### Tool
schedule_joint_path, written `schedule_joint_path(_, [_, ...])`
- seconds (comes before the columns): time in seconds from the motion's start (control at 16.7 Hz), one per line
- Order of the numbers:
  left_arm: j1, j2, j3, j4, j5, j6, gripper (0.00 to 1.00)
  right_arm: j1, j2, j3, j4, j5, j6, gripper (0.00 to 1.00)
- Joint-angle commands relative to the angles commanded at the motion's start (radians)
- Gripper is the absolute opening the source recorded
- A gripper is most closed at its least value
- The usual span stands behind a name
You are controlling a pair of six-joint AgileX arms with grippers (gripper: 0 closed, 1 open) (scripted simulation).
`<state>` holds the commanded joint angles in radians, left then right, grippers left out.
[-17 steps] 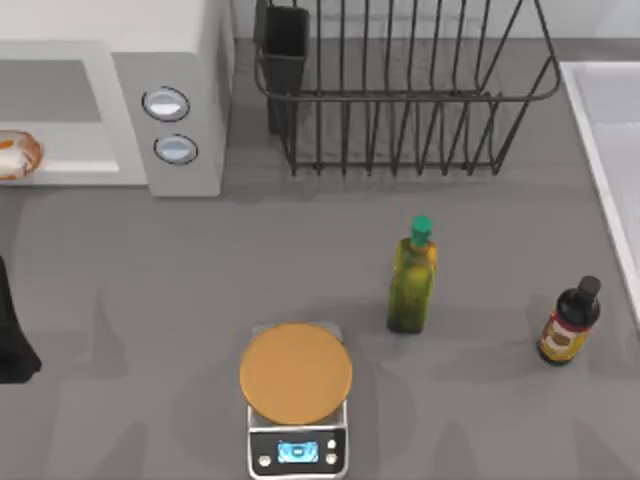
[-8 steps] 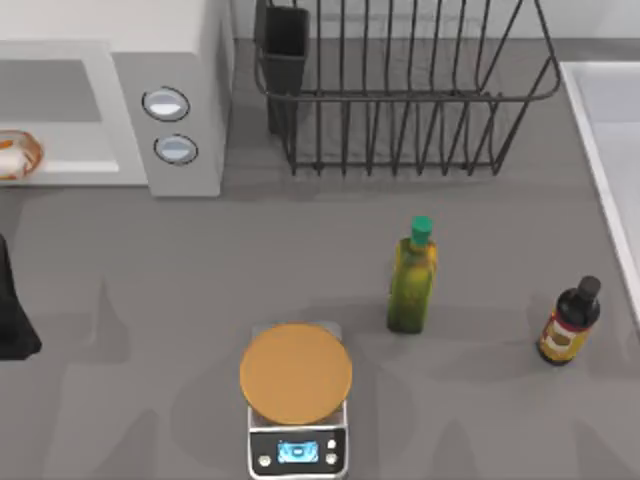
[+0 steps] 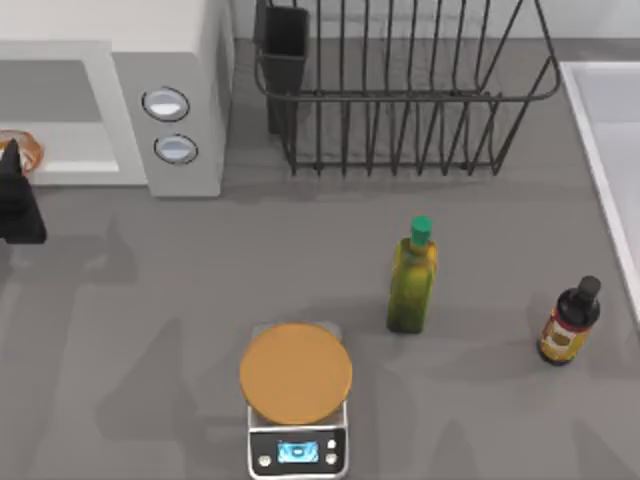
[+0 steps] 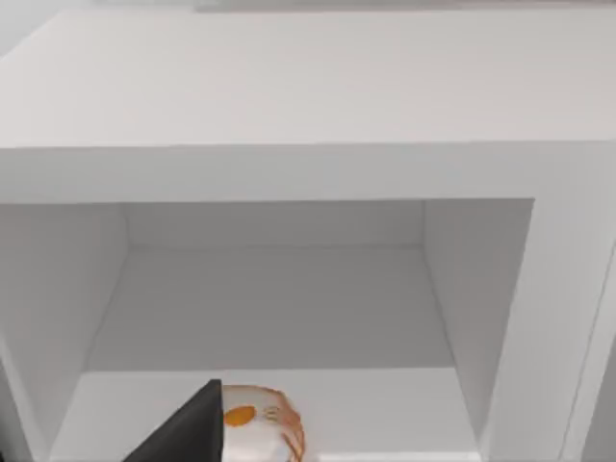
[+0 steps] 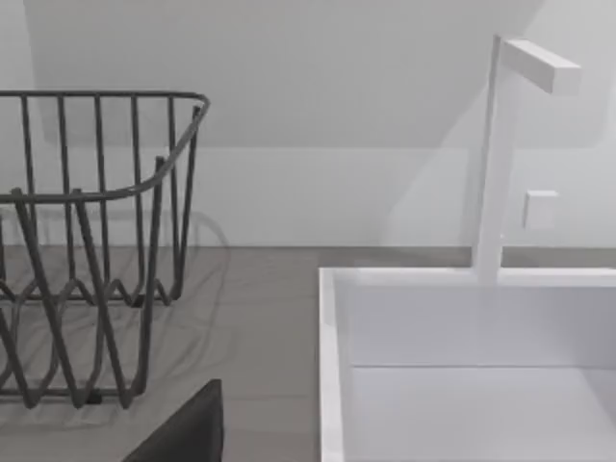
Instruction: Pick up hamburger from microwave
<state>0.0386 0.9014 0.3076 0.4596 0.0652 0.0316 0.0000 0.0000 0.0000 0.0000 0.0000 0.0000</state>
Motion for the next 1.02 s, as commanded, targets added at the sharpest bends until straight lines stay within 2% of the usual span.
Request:
schedule_joint_path(0.66, [0.08,1.1,0.394,0.558,0.104,0.038,1.0,0.0,0.0,0.0,0.0,0.0,0.0,1.0])
schedule_joint_path(1.02, [0.128,1.478,0.524,0.742,0.144,0.051,1.0,0.0,0.0,0.0,0.0,0.0,0.0,1.0])
